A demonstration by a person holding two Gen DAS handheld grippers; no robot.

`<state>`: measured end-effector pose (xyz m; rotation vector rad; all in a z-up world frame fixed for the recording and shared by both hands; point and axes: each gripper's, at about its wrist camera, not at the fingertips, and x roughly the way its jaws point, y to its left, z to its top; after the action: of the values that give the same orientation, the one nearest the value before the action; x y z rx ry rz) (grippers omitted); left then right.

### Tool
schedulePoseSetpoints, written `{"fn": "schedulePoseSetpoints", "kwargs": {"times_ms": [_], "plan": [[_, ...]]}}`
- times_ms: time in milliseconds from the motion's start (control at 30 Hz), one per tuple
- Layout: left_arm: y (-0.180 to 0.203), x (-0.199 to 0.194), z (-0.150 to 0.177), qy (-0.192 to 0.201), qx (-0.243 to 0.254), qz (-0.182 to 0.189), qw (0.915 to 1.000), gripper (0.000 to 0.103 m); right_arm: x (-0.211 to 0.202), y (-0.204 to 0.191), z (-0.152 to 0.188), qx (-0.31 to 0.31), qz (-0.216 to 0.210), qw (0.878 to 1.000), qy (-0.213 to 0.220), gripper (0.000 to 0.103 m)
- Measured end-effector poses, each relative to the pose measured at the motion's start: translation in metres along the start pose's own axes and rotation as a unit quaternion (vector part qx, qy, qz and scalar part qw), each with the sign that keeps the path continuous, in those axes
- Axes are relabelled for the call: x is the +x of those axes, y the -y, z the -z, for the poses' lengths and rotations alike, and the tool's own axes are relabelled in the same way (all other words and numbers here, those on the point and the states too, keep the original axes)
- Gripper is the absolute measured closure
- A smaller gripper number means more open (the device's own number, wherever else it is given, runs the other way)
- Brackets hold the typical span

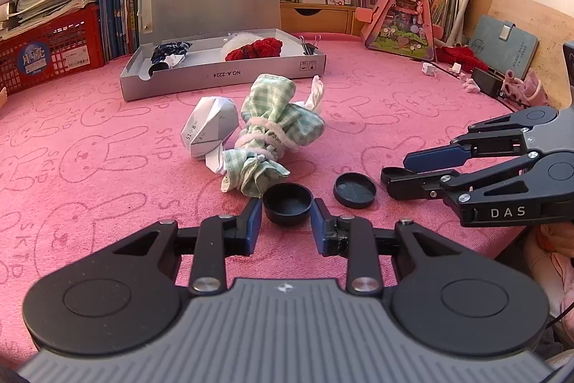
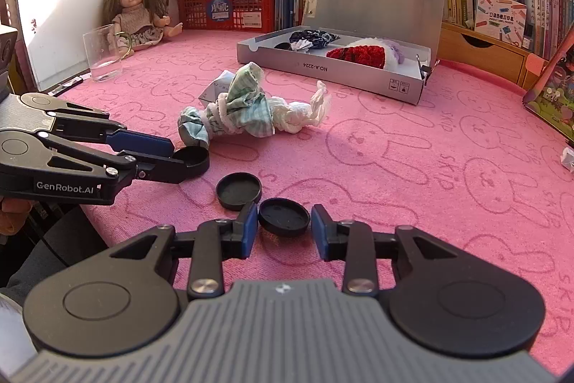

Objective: Organize objects
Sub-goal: 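Carry both black lids with both grippers into the grey box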

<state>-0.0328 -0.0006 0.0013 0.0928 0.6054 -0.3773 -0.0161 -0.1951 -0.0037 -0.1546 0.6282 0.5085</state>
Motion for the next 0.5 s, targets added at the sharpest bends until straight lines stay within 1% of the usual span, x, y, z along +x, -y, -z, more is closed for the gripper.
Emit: {"fn": "schedulePoseSetpoints", "kwargs": {"times_ms": [67,200,300,367,433,500], "plan": [[0.003,0.005,0.001,0.001,-0.001,-0.003,1.0,0.067,-0.002,-0.001,0.001,0.0,0.01,1.0,0.008,0.05],[0.005,0.011,0.002,0.006,-0.005,-0.01,0.9999,0.066,0.0,0.0,0.003,0.008,0.018,1.0,0.007,0.05],[0.007,0.013,0.003,0.011,-0.001,-0.014,0.9998,0.063,0.001,0.001,0.007,0.016,0.019,1.0,0.009,0.049],[0.008,0.015,0.003,0.014,0.003,-0.016,0.9998,0.058,0.001,0.0,0.008,0.017,0.021,1.0,0.011,0.049],[0.01,0.016,0.003,0.017,0.006,-0.018,0.9997,0.056,0.001,-0.002,0.009,0.017,0.022,1.0,0.013,0.053],[0.012,0.017,0.003,0.019,0.01,-0.021,0.9996,0.056,0.001,-0.004,0.009,0.012,0.024,1.0,0.014,0.063]]}}
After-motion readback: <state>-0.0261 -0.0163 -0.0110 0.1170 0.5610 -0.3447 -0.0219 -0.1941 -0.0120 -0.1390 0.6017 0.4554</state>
